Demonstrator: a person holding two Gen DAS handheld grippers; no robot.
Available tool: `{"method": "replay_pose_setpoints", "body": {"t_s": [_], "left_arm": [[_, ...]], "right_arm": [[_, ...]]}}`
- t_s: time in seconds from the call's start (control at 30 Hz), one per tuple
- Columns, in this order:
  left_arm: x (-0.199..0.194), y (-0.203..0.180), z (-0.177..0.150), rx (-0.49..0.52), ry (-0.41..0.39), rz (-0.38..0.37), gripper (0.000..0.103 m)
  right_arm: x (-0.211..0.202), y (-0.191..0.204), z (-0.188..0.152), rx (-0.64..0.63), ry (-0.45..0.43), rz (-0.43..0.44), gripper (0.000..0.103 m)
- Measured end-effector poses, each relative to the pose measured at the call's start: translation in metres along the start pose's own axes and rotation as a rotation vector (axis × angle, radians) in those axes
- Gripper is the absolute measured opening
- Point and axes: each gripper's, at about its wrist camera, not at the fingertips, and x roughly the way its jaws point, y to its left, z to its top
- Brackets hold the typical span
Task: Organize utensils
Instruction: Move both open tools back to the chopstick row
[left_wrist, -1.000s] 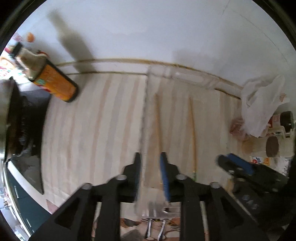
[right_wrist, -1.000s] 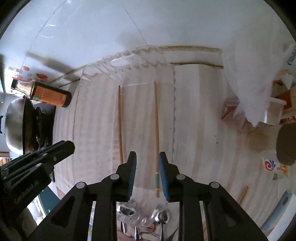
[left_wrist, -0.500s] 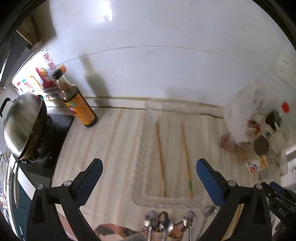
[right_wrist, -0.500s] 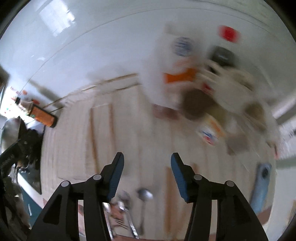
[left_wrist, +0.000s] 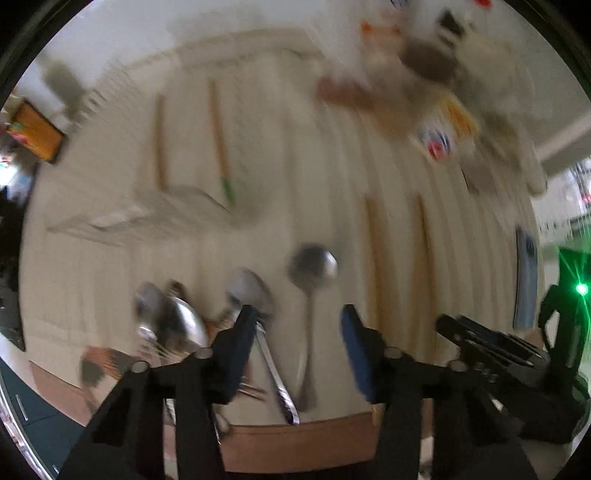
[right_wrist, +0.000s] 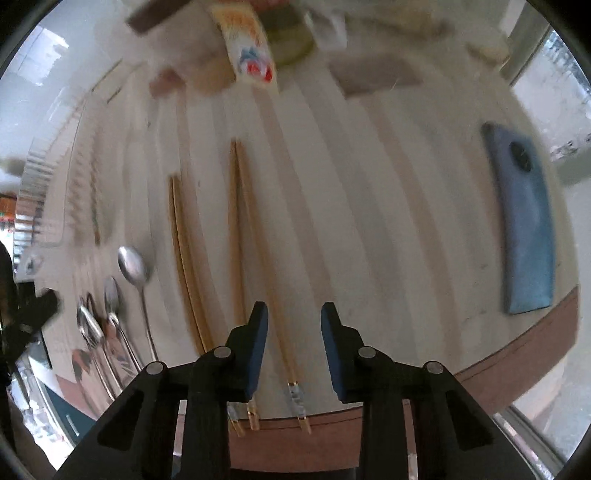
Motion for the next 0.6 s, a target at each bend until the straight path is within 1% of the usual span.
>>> {"method": "replay_pose_setpoints", "body": {"t_s": [0.03,0.07,0.17,0.2,0.23,0.27,0.3,0.33,0.4,0.5,0.6], "left_arm": [[0.006,-0.007,-0.002,0.013,0.014,-0.016,0.040],[0.009,-0.011,-0.002,0.021,0.021,-0.017,0.039],[0.022,-0.027,-0.003,0.050,0.047,-0.029,0.039],[0.028,-0.032,-0.003,0.062,0.057,-0.028,0.039],[0.033,-0.036,-0.003,0.068,0.064,-0.029,0.036],[0.037,-0.038,-0.003,0.073,0.073,-0.024,0.034],[0.041,-0.040,-0.004,0.079,0.081,-0.020,0.033],[0.046,-0.042,-0.004,0.087,0.089,-0.011,0.032],[0.054,-0.045,-0.004,0.095,0.102,-0.002,0.021],[0.066,-0.043,-0.009,0.100,0.125,0.018,0.010],[0.071,-0.049,-0.013,0.109,0.114,0.032,0.009]], "right_arm": [[0.006,0.000,-0.002,-0.012,0.010,-0.015,0.026],[0.007,-0.001,-0.005,-0.019,-0.007,-0.015,0.025],[0.008,-0.003,-0.010,-0.033,-0.015,-0.009,0.023],[0.008,-0.005,-0.011,-0.031,-0.019,-0.041,0.020],[0.009,-0.008,-0.012,-0.037,-0.012,-0.098,0.003],[0.009,-0.012,-0.013,-0.035,-0.013,-0.105,0.000],[0.008,-0.020,-0.014,-0.015,-0.010,-0.078,0.000],[0.008,-0.025,-0.017,-0.002,0.001,-0.077,0.000],[0.006,-0.036,-0.020,0.013,0.003,-0.078,0.000],[0.005,-0.050,-0.027,0.035,0.015,-0.070,0.000],[0.004,-0.056,-0.034,0.044,0.016,-0.062,0.000]]}}
